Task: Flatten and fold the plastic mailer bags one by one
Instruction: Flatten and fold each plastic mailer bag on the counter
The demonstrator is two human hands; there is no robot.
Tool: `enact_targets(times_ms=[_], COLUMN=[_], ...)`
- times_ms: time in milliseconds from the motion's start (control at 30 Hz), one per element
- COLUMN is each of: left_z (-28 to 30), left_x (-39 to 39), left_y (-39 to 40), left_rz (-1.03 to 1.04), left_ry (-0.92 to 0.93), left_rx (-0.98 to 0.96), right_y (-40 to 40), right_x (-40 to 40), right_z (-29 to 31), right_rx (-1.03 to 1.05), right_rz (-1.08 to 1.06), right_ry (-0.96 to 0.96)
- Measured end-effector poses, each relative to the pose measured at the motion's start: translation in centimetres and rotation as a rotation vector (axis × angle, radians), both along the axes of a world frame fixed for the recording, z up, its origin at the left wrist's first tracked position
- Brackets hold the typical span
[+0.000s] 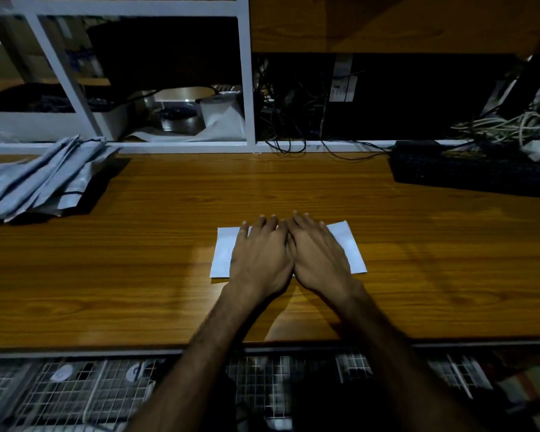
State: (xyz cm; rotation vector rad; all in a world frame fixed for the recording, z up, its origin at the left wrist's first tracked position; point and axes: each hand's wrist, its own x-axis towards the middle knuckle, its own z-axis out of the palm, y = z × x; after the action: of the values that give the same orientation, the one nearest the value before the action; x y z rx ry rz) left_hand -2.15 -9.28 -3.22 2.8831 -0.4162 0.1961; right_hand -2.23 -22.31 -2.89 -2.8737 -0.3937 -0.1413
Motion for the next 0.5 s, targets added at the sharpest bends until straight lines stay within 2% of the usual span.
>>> enact_targets(times_ms=[500], left_z=[-0.94], left_x=[0.06], left_y=[-0.25], left_rz=[0.116], left_ry=[0.026], left_rx=[0.063], right_y=[-0.55], right_x=[0.21], right_z=[-0.63], right_rx=[-0.132], right_rz=[-0.092], right_ry=[0.038])
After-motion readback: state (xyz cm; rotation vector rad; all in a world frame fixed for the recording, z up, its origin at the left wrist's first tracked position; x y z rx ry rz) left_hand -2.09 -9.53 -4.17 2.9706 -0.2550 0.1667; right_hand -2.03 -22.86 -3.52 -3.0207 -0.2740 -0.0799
